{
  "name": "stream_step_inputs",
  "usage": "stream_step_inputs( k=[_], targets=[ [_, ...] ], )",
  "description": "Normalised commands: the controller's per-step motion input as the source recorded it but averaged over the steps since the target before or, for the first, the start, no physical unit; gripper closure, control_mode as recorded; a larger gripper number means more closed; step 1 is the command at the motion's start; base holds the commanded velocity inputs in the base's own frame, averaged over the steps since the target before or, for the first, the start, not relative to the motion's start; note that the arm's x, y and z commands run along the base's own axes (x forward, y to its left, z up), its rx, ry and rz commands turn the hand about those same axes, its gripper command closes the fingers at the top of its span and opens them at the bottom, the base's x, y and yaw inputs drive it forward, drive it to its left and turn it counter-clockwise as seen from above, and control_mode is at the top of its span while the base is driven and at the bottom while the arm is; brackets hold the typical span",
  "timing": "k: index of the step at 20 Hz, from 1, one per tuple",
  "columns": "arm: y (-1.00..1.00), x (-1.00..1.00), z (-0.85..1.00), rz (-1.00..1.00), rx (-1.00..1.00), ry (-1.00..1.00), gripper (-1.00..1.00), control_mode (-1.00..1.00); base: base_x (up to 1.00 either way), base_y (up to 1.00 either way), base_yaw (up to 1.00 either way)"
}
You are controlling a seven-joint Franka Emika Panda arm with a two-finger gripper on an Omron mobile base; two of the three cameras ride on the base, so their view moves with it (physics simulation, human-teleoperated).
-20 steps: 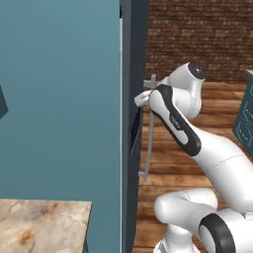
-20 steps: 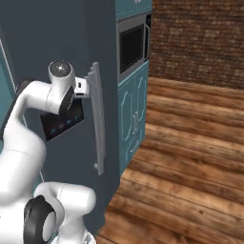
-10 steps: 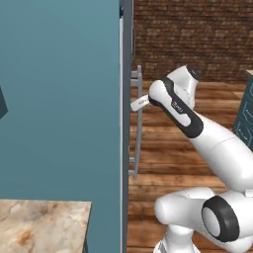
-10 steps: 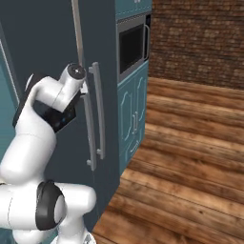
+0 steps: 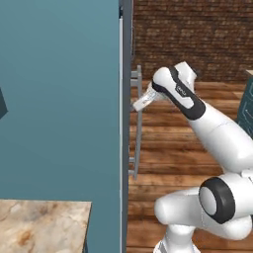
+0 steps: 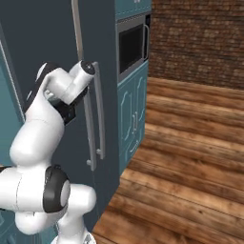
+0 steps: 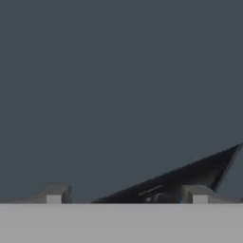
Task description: Take the lime and bell pepper from the second highest rack and move them to the highest rack where the peach and lemon wedge are located, to maximize freezer space. Close the freezer door after rearranging.
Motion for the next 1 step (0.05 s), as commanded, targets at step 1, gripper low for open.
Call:
stream_step_inputs(
  k=[1],
  targets=[
    [0.41, 0.00, -0.29, 0.07, 0.00, 0.00, -1.00, -1.00, 0.00, 0.00, 0.00]
  ],
)
